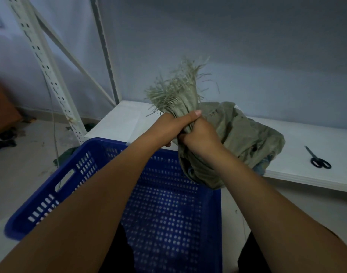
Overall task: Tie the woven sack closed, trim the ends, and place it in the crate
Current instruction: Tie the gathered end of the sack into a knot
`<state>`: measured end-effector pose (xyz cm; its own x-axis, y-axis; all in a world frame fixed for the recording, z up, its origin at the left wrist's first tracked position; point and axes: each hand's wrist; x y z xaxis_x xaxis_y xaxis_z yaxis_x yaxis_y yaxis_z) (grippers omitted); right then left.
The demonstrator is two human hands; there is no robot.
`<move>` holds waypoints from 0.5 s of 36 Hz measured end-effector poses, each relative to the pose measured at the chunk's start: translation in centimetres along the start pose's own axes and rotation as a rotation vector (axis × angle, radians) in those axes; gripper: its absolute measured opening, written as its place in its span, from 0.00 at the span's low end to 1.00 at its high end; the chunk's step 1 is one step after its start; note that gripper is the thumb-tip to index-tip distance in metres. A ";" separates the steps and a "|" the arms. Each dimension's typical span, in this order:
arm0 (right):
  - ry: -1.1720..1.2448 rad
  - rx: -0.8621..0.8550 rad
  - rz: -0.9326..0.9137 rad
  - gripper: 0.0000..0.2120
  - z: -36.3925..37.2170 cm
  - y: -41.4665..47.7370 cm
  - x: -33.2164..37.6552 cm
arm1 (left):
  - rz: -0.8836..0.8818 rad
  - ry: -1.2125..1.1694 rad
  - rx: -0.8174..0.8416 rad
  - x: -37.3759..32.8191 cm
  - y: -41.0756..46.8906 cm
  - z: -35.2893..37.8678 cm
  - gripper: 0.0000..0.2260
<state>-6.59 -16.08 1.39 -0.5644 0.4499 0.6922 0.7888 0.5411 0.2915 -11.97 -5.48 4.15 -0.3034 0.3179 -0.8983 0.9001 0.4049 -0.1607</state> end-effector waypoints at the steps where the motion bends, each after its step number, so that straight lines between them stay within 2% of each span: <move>1: 0.020 0.011 0.001 0.25 0.1 0.1 0.0 | 0.002 -0.012 0.010 0.0 0.0 -0.1 0.19; 3: 0.114 0.028 0.016 0.22 0.0 0.3 0.0 | -0.006 -0.059 -0.001 0.1 0.3 -0.1 0.17; 6: 0.441 0.046 0.147 0.21 -0.2 0.5 0.5 | 0.006 -0.107 -0.058 0.1 0.7 -0.2 0.12; 10: 0.902 -0.009 0.282 0.31 -0.4 0.5 1.5 | 0.007 -0.176 -0.084 0.1 0.8 -0.3 0.12; 12: 1.054 -0.016 0.342 0.35 -0.5 0.5 1.6 | -0.008 -0.219 -0.072 0.0 0.9 -0.4 0.12; 15: 1.137 -0.112 0.410 0.27 -0.5 0.9 1.3 | -0.029 -0.278 -0.038 -0.1 1.0 -0.4 0.12; 18: 1.137 -0.210 0.461 0.23 -0.3 1.2 1.1 | -0.048 -0.297 -0.019 -0.3 0.9 -0.2 0.11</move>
<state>-6.20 -15.13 2.69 0.2232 -0.3589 0.9063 0.9400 0.3255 -0.1026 -11.16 -5.06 4.32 -0.2378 0.0342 -0.9707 0.8802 0.4303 -0.2005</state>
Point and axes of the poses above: each hand's wrist, its own y-axis towards the middle knuckle, its own z-axis out of the palm, x = y × z, and after that the axes turned 9 degrees about -z, right-handed
